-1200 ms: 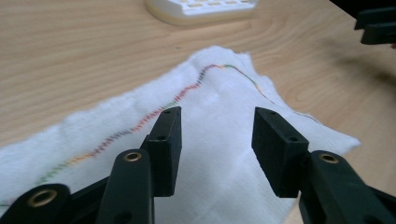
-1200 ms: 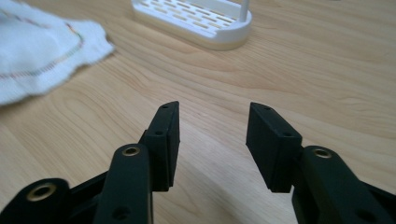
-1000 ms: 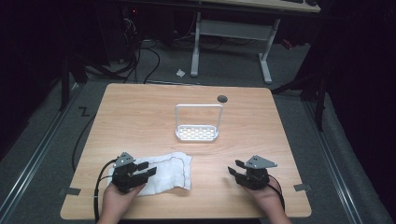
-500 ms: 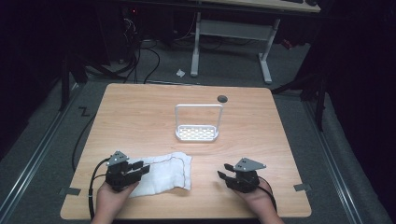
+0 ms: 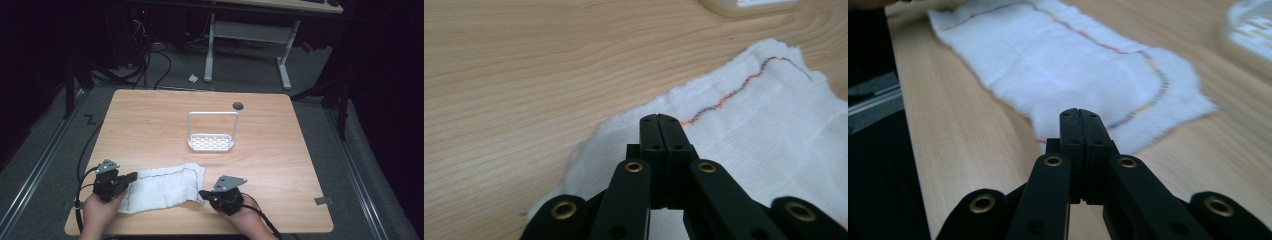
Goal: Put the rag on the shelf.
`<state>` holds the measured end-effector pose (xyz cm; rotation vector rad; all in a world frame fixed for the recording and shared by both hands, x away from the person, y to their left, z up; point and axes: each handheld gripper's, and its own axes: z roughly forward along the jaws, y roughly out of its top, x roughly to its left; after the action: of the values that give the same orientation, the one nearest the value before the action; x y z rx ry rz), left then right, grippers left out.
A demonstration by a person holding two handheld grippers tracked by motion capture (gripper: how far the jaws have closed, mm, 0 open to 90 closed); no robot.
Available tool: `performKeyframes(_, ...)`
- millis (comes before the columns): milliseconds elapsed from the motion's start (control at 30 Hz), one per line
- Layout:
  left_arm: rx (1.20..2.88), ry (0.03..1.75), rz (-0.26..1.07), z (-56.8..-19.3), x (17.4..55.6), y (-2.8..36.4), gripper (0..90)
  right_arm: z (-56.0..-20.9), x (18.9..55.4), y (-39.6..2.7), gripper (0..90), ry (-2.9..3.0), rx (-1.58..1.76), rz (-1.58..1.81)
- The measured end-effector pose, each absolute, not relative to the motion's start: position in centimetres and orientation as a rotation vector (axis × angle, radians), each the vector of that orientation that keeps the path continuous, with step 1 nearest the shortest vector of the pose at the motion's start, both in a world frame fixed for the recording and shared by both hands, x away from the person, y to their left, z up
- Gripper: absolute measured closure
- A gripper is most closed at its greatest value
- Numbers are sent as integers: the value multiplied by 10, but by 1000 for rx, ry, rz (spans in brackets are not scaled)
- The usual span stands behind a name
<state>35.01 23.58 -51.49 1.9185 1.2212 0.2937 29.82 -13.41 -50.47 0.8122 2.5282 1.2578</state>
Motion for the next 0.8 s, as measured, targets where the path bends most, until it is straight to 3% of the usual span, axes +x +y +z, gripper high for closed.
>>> performKeyframes(133, 1910, 1298, 304, -520, 355, 248, 900, -526, 300, -109, 896, 2613, 787, 1089)
performKeyframes(467, 1818, 1371, 280, -525, 357, 265, 898, -529, 298, -120, 897, 2616, 813, 1071)
performKeyframes(600, 1825, 1331, 278, -524, 356, 258, 849, -529, 297, -131, 900, 2611, 840, 1065)
performKeyframes(800, 1850, 1178, 239, -521, 354, 230, 683, -527, 296, -152, 900, 2589, 879, 1009)
